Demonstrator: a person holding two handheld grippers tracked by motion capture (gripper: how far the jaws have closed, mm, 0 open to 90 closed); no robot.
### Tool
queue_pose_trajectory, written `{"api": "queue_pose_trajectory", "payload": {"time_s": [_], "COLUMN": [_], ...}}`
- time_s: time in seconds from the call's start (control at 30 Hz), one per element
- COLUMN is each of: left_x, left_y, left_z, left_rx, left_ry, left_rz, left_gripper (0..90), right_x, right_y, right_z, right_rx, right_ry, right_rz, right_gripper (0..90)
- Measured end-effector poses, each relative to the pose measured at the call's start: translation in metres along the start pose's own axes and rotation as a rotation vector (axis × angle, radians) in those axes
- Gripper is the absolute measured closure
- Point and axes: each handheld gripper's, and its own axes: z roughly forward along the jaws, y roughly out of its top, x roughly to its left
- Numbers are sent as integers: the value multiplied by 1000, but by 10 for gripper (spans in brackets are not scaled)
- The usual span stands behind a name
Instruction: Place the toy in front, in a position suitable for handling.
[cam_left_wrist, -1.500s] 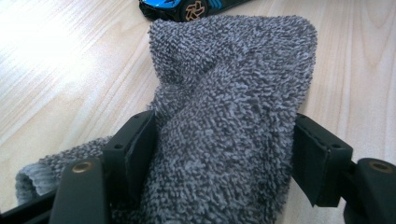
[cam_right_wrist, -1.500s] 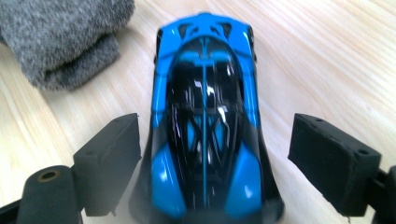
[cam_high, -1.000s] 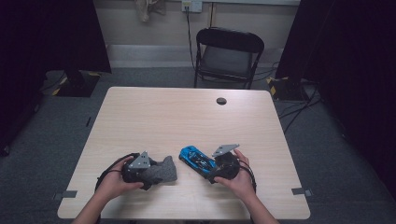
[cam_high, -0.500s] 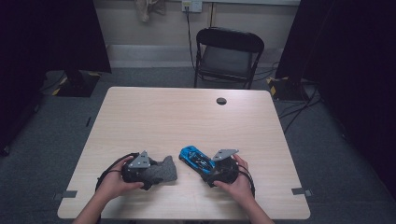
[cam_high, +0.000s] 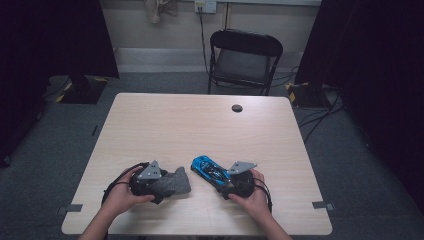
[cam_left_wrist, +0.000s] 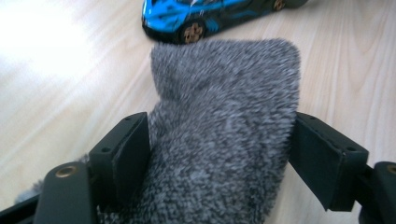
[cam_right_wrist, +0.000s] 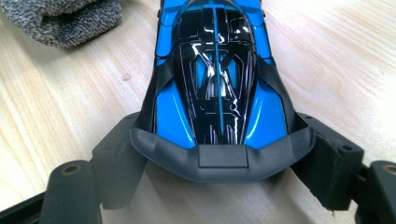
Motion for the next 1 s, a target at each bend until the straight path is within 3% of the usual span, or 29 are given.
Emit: {"api": "queue_pose_trajectory", "payload": {"time_s": [0.2,0.67,0.83,1.0], "left_x": [-6,-7,-9,-12], "left_y": [11,12,12,11], "left_z": [-1,18,22,30], "left_rx": [-41,12,5,33], "left_ry": [-1,-15,-22,-34], "left_rz": [11,28,29,44], "left_gripper": [225,232,230,224], "right_x": [0,-3,-2,-3], "right_y": [-1,-2,-6,-14], "right_z": [1,-6,-10,-14], "right_rx": [-10,36,30,-2], "right_ry": [0,21,18,8], "right_rz": [1,-19,-15,-7], "right_gripper": [239,188,192,195]}}
